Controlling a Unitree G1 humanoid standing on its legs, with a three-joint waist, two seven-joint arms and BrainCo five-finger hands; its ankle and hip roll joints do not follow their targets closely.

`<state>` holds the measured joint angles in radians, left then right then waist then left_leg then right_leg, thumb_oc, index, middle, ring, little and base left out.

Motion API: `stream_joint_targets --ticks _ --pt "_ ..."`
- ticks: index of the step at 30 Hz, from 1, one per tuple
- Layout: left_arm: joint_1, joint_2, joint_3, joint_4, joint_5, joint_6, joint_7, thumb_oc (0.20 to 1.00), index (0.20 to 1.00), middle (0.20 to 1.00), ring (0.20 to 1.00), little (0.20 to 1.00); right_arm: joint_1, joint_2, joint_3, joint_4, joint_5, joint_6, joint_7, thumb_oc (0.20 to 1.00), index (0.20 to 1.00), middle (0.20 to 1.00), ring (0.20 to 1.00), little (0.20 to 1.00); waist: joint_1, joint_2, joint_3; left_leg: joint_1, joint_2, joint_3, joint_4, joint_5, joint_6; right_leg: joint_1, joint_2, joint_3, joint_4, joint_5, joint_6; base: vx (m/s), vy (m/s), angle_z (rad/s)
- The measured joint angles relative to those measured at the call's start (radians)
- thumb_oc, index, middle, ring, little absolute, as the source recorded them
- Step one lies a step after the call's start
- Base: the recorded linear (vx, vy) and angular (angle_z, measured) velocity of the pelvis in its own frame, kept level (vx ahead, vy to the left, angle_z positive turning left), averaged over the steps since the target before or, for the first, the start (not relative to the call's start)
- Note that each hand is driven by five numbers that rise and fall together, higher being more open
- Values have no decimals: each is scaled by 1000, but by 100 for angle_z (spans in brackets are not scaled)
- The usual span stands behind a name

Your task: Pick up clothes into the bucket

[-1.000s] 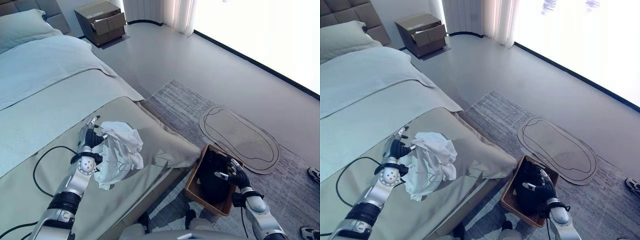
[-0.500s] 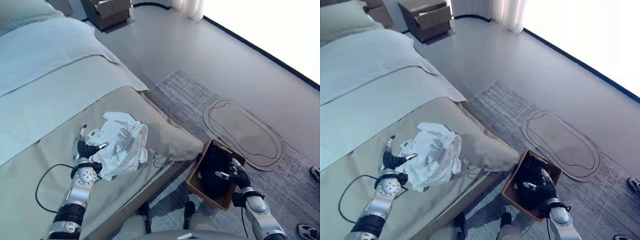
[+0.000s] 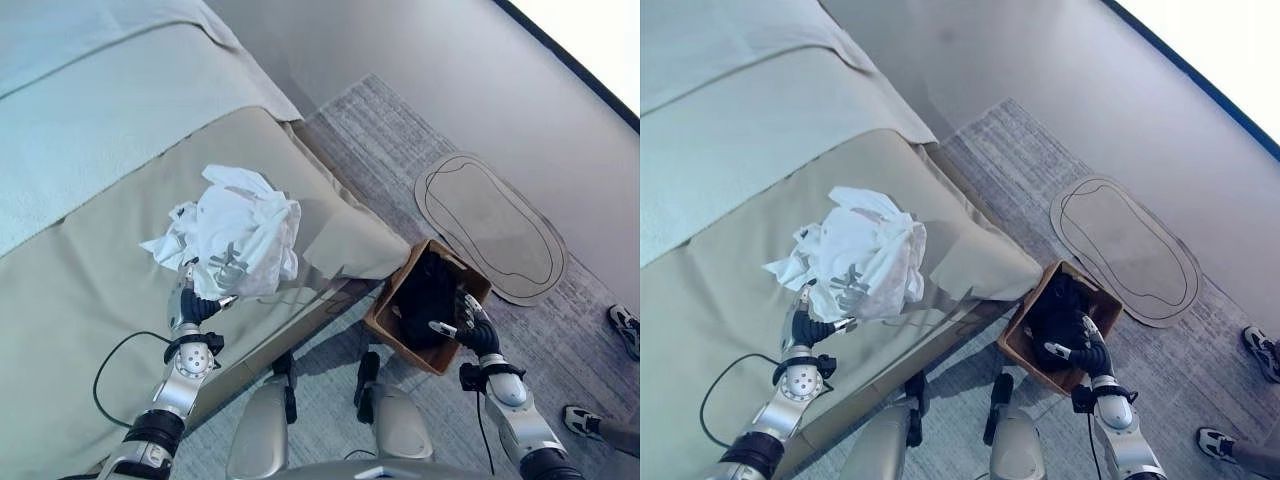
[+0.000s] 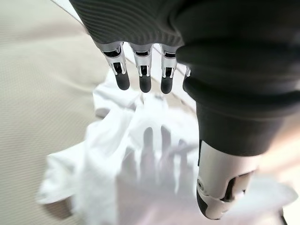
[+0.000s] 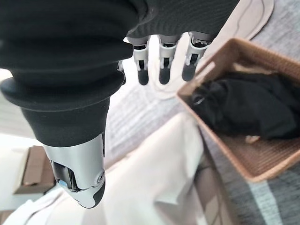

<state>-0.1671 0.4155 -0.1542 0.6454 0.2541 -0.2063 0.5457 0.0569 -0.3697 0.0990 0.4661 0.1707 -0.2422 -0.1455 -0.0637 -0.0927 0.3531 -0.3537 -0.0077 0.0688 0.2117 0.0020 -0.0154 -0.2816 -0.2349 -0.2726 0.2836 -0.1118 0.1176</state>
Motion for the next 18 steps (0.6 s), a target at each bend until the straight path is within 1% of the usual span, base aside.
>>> stream_joint_targets --ticks 1,2,3,7,9,11,14,16,18 --pt "-21 2 -3 23 7 3 7 1000 1000 1000 1000 1000 -17 0 7 -5 0 0 -7 1000 1000 1000 1000 1000 -4 -9 23 -22 0 1 24 -1 0 -28 -6 6 36 -7 -2 -62 1 0" --pt "-26 4 -4 26 7 3 8 1000 1000 1000 1000 1000 -22 -2 13 -14 0 0 -10 1000 1000 1000 1000 1000 -2 -12 29 -32 0 1 35 -6 -1 -42 -8 11 50 -13 -4 -71 3 1" --pt "-36 4 -4 29 7 4 9 1000 1000 1000 1000 1000 -31 -1 16 -32 0 -1 -15 1000 1000 1000 1000 1000 -4 -18 50 -45 0 1 51 -11 1 -59 -12 14 76 -18 -5 -97 -1 -1" --pt "-63 22 -31 38 10 4 27 1000 1000 1000 1000 1000 -36 -8 23 -74 0 -23 -21 1000 1000 1000 1000 1000 -6 -24 63 -132 3 -6 142 -39 6 -144 -22 25 171 -47 -16 -80 2 3" --pt "-83 40 -43 54 48 5 45 1000 1000 1000 1000 1000 -37 -11 26 -76 0 -28 -28 1000 1000 1000 1000 1000 -8 -26 71 -167 4 -10 192 -53 6 -179 -29 31 226 -66 -21 -75 19 4" --pt "-112 53 -63 97 55 10 68 1000 1000 1000 1000 1000 -46 -22 33 -82 0 -31 -37 1000 1000 1000 1000 1000 -20 -27 71 -211 4 -14 231 -73 9 -225 -34 43 272 -85 -29 -68 1 0" --pt "-135 67 -64 122 88 28 86 1000 1000 1000 1000 1000 -53 -36 33 -113 0 -39 -40 1000 1000 1000 1000 1000 -36 -28 71 -261 8 -15 259 -73 9 -276 -34 49 301 -86 -31 -45 3 -2" --pt "-165 69 -67 146 91 42 96 1000 1000 1000 1000 1000 -52 -41 32 -117 1 -45 -47 1000 1000 1000 1000 1000 -57 -31 70 -276 10 -14 264 -73 10 -297 -34 54 311 -87 -32 -55 15 -4" --pt "-191 88 -84 159 119 47 104 1000 1000 1000 1000 1000 -53 -47 33 -126 1 -52 -52 1000 1000 1000 1000 1000 -57 -31 69 -285 13 -12 264 -73 10 -309 -31 58 312 -89 -29 -36 23 -8"
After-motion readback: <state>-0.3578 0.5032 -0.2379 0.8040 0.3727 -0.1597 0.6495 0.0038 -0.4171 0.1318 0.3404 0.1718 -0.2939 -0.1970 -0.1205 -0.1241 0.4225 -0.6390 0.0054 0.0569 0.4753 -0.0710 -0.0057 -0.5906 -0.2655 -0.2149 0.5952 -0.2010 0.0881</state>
